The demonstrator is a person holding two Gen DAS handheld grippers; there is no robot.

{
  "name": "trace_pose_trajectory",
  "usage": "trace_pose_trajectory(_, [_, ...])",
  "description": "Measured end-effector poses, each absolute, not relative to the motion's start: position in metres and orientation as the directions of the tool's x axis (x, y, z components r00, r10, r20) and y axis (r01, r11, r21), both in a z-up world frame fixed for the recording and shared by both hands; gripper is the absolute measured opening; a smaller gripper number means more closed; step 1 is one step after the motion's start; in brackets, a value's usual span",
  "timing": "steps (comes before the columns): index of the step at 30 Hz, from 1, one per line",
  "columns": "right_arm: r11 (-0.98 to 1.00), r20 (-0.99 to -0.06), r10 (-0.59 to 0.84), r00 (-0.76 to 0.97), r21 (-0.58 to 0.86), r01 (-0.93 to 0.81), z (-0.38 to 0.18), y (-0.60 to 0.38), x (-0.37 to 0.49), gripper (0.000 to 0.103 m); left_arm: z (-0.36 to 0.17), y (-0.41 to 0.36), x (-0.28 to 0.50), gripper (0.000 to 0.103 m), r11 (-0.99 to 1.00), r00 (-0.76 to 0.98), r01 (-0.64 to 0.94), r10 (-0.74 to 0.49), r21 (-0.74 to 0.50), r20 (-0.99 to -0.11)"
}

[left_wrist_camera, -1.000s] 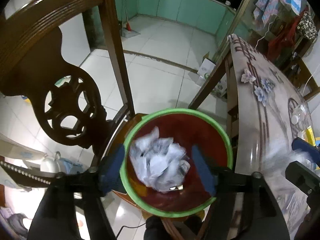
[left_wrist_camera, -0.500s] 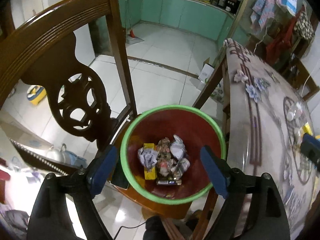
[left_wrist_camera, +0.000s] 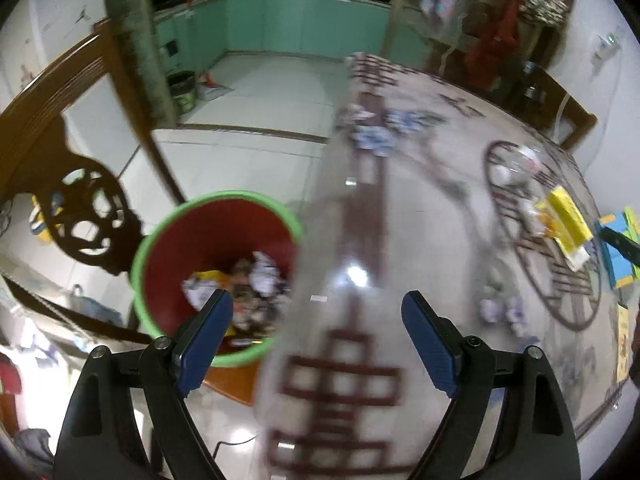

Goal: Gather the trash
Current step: 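Grasp yellow-orange snack wrapper with left gripper while right gripper grasps yellow medicine box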

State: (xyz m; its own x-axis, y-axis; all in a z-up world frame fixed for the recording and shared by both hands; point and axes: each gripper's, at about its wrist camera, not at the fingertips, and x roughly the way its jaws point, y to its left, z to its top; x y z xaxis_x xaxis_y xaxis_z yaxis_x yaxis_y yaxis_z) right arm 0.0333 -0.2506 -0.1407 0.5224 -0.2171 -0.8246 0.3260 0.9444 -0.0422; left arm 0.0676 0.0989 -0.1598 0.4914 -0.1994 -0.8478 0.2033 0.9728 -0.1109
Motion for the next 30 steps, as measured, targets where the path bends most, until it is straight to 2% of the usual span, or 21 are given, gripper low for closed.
trace_pose_trajectory(7, [0.957,-0.868,-0.096,0.487,0.053,0.284,-0.172,-0.331,0.060,0.069,-0.163,0.013,0.040,0.087,0.955,0.425,0.218,-0.276,-0.199,-0.862])
trace_pose_trajectory(11, [0.972,-0.895,-0.069,0.441,0.038,0.230,-0.205,-0.339,0.081,0.069,-0.162,-0.021,0.029,0.087,0.953,0.409,0.251,-0.265,-0.172,-0.873])
trace_pose_trajectory(12, [0.975,-0.900,-0.072,0.430,0.028,0.221,-0.212,-0.334,0.083,0.064,-0.160,-0.032,0.029,0.087,0.951,0.408,0.265,-0.263,-0.162,-0.874])
trace_pose_trajectory(14, [0.979,-0.908,-0.067,0.413,0.021,0.205,-0.221,-0.334,0.088,0.037,-0.156,-0.049,0.029,0.086,0.946,0.408,0.286,-0.263,-0.151,-0.874])
trace_pose_trajectory(15, [0.978,-0.909,-0.049,0.415,0.041,0.206,-0.222,-0.332,0.086,0.035,-0.154,-0.057,0.030,0.086,0.944,0.410,0.296,-0.264,-0.146,-0.873])
trace_pose_trajectory(19, [0.952,-0.849,0.056,0.526,0.205,0.230,-0.202,-0.346,0.056,0.035,-0.151,-0.092,0.048,0.086,0.929,0.408,0.341,-0.280,-0.140,-0.869])
trace_pose_trajectory(23, [0.901,-0.771,0.081,0.632,0.327,0.284,-0.174,-0.363,0.011,0.035,-0.156,-0.126,0.070,0.086,0.921,0.390,0.353,-0.304,-0.164,-0.869])
trace_pose_trajectory(30, [0.813,-0.751,0.010,0.660,0.391,0.432,-0.168,-0.395,-0.052,0.035,-0.185,-0.191,0.116,0.086,0.915,0.357,0.360,-0.316,-0.183,-0.879])
